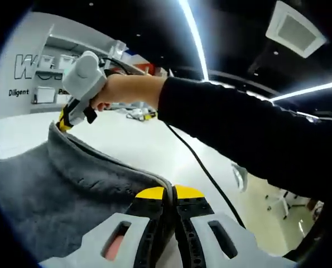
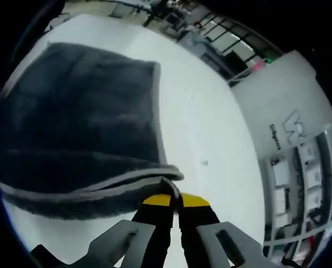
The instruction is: Open the folded towel by lifting each exposed corner and separating the folded layers until the towel lies flat within the target outline without major curled edges
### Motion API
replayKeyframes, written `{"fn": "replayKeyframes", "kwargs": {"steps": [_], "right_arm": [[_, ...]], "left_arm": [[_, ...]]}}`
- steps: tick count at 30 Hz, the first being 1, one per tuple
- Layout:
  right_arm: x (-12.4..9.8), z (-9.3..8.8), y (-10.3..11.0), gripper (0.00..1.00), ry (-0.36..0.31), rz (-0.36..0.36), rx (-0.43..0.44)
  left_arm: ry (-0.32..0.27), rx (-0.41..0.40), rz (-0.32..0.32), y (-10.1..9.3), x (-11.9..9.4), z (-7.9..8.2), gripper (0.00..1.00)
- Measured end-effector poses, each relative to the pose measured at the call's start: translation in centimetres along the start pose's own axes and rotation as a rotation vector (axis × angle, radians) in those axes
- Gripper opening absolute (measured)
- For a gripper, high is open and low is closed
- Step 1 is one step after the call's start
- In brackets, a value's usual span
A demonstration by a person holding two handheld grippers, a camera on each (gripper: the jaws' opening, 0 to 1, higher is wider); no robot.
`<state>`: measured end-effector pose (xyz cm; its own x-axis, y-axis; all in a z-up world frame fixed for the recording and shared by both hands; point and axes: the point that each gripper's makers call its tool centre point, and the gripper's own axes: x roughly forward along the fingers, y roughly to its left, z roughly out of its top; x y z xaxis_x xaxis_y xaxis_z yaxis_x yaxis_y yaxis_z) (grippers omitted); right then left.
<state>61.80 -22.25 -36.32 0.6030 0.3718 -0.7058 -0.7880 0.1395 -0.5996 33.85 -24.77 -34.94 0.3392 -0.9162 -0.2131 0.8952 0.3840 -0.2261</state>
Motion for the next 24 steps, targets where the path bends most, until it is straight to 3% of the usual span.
{"fn": "replayKeyframes", "kwargs": {"steps": [9, 24], "right_arm": [[-0.4, -2.6, 0.0, 0.0, 0.04, -0.01, 0.019], [0.1, -4.6, 0.7, 0.0, 0.078, -0.018, 0.029]], "left_arm": [[0.005, -0.006, -0.015, -0.6, 1.7, -0.4, 0.03], [0.02, 0.011, 0.003, -0.6, 2.9, -0.8, 0.03]]}}
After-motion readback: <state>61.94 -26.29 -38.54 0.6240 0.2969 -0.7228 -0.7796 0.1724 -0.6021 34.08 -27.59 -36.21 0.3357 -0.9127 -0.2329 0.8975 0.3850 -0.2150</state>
